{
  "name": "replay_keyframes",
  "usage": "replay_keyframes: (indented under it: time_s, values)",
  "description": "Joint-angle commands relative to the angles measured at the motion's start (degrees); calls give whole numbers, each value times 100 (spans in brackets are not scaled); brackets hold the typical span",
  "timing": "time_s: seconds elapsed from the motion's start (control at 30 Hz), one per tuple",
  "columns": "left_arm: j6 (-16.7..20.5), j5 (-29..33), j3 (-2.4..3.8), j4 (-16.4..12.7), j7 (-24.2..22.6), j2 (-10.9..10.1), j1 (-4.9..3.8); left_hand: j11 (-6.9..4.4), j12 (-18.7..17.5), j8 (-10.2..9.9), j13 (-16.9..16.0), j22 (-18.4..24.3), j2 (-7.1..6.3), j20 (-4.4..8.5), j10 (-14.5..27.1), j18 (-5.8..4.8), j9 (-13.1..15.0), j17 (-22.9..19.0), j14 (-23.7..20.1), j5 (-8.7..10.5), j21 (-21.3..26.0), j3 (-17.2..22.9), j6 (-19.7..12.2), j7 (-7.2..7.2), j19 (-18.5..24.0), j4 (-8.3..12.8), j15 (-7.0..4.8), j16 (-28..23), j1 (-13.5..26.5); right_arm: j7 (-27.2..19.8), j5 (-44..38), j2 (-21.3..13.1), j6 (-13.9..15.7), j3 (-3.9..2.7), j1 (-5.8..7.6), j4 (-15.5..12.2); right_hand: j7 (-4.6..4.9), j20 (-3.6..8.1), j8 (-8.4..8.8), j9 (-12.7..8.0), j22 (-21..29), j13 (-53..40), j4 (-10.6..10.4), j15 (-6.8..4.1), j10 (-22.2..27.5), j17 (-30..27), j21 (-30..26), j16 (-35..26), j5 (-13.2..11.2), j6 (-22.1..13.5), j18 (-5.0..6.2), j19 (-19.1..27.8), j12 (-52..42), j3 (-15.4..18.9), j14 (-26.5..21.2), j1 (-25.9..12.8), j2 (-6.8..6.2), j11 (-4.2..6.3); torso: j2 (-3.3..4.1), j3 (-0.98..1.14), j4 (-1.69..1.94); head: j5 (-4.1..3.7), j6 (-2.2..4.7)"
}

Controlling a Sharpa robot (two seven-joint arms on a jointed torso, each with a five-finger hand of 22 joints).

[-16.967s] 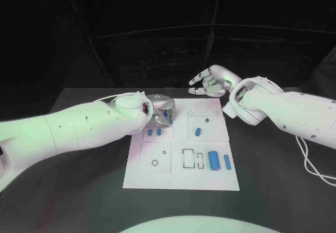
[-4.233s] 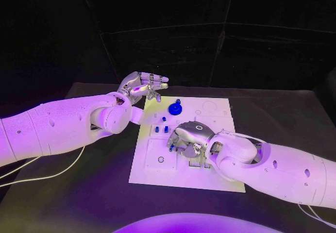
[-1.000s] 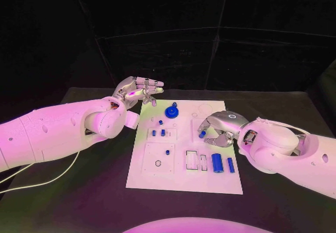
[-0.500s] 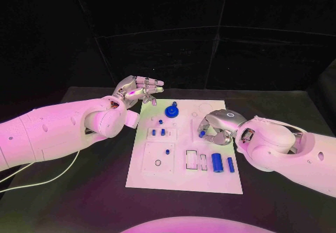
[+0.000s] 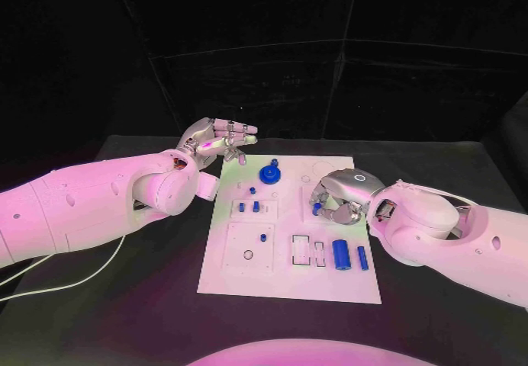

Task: Assemble the parts on the task board

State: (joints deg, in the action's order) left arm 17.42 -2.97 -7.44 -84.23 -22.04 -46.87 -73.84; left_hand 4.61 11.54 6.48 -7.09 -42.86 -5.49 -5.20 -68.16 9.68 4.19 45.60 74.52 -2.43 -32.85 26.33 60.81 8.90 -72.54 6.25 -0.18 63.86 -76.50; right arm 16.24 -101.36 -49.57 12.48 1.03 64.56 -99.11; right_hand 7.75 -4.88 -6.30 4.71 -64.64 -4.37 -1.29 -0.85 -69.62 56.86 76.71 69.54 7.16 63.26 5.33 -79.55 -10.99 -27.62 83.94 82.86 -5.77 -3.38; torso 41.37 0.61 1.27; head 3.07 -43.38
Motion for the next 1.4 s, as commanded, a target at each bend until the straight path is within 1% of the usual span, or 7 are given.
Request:
replay_keyframes:
  time_s: [0.03, 0.33, 0.67, 1.0, 1.17, 1.27, 1.4]
  values:
    - [-60, 15, 5, -8, -23, -2, -9, -1, 20, 10, -6, 6, 38, -13, 32, 65, -9, -5, -31, -33, 32, -23, -14, 11, 45, 3, 0, -27, 1, 18, -180, -5, 260, -6, 9, -44, 15, 8, -17, 14, -14, -8, 22, -46, -47, -6, 21, 16, -1, 49, -42, -31, 37, -47, 110, 35, 41, -15, -7, 3, -5, 0, 5]
    - [-61, 15, 5, -3, -20, -8, -9, -1, 20, 10, -6, 6, 38, -13, 32, 65, -9, -5, -31, -33, 32, -23, -14, 11, 45, 3, 0, -27, 1, -51, -206, -174, 589, -12, 11, -385, 26, 10, -9, 9, -20, -7, 44, -44, -63, -8, 26, 22, 43, 59, -44, -34, 66, -75, 110, 22, 23, -22, -8, 2, -5, -17, 27]
    - [-63, 15, 5, 9, -21, -10, -9, -1, 20, 10, -6, 6, 38, -13, 32, 65, -9, -5, -31, -33, 32, -23, -14, 11, 45, 3, 0, -27, 1, -161, -5, -271, 978, -235, 25, -763, 27, 11, -7, 8, -14, -7, 50, -41, -70, -18, 24, 18, 62, 67, -43, -31, 81, -83, 108, 9, 10, -24, -3, 0, 5, -27, 42]
    - [-64, 15, 5, 12, -25, 3, -9, -1, 20, 10, -6, 6, 38, -13, 32, 65, -9, -5, -31, -33, 32, -23, -14, 11, 45, 3, 0, -27, 1, -357, 406, 98, 1006, -279, 29, -881, 27, 12, -5, 7, -20, -6, 54, -40, -76, -18, 28, 21, 75, 75, -43, -34, 94, -87, 108, -6, -5, -25, 7, -5, 7, 41, -5]
    - [-62, 15, 5, 24, -28, 13, -10, -1, 20, 10, -6, 6, 38, -13, 32, 65, -9, -5, -31, -33, 32, -23, -14, 11, 45, 3, 0, -27, 1, -481, 527, 498, 865, -239, 4, -708, 29, 14, -1, 4, -9, -5, 56, -39, -76, -30, 22, 15, 83, 74, -41, -29, 106, -87, 105, -18, -15, -27, 5, -5, 2, 96, -39]
    - [-63, 15, 6, 34, -29, 25, -10, -1, 20, 10, -6, 6, 38, -13, 32, 65, -9, -5, -31, -33, 32, -23, -14, 11, 45, 3, 0, -27, 1, -558, 567, 697, 755, -125, -27, -617, 30, 15, 2, 3, -16, -4, 58, -38, -75, -36, 26, 12, 89, 73, -42, -31, 112, -89, 104, -21, -18, -28, 5, -7, 16, 112, -62]
    - [-64, 15, 6, 52, -30, 40, -11, -1, 20, 10, -6, 6, 38, -13, 32, 65, -9, -5, -31, -33, 32, -23, -14, 11, 45, 3, 0, -27, 1, -677, 624, 907, 570, 57, -71, -501, 32, 17, 10, 0, -12, -1, 67, -38, -71, -43, 24, 10, 107, 68, -41, -29, 128, -98, 102, -23, -19, -30, -2, -5, 0, 161, -82]
